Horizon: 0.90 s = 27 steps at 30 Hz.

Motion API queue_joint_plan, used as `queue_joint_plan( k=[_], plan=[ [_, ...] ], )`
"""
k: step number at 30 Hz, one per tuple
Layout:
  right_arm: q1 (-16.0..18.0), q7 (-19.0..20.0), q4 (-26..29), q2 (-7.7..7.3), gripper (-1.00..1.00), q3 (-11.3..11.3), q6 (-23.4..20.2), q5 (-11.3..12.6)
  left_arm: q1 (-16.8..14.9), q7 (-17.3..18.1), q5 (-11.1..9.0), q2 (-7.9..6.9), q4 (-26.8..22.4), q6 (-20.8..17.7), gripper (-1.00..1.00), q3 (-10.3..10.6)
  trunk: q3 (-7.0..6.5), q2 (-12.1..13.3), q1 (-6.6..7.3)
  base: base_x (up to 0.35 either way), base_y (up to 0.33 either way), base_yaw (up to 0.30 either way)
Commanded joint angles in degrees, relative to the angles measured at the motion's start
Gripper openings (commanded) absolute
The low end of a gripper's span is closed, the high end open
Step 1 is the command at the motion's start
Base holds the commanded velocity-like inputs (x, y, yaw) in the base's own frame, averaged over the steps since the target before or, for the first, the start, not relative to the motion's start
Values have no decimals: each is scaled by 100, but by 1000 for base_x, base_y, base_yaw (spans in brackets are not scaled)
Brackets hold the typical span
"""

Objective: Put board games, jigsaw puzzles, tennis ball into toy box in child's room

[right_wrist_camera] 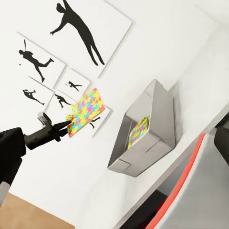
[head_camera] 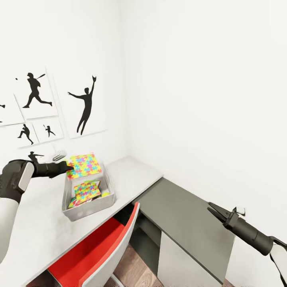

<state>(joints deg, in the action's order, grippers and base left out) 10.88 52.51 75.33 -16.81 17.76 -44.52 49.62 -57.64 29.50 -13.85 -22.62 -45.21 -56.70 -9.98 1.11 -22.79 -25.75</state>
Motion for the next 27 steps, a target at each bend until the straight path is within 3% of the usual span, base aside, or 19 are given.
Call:
queue_joint_plan(
  k=[1,5,11,19,27],
  plan=[
    [4,14,16,-9,100,19,-43,21,-13,14,-8,2,83,-7,-100,-12,21,-13,-3,0,0,0],
    [6,72,55,-29,100,46,-69,47,-28,-216,-11,15,388,259,-100,-11,58,-13,-3,0,0,0],
    [1,452,230,-37,100,51,-74,11,-66,-614,-41,69,550,359,-100,-13,114,-13,-3,0,0,0],
    [-6,541,251,-42,100,52,-67,4,-80,-671,-7,285,566,518,-100,-5,188,-13,-3,0,0,0],
    [-7,549,248,-42,100,52,-66,-2,-125,-691,9,343,566,559,-100,0,262,-13,-3,0,0,0]
  ],
)
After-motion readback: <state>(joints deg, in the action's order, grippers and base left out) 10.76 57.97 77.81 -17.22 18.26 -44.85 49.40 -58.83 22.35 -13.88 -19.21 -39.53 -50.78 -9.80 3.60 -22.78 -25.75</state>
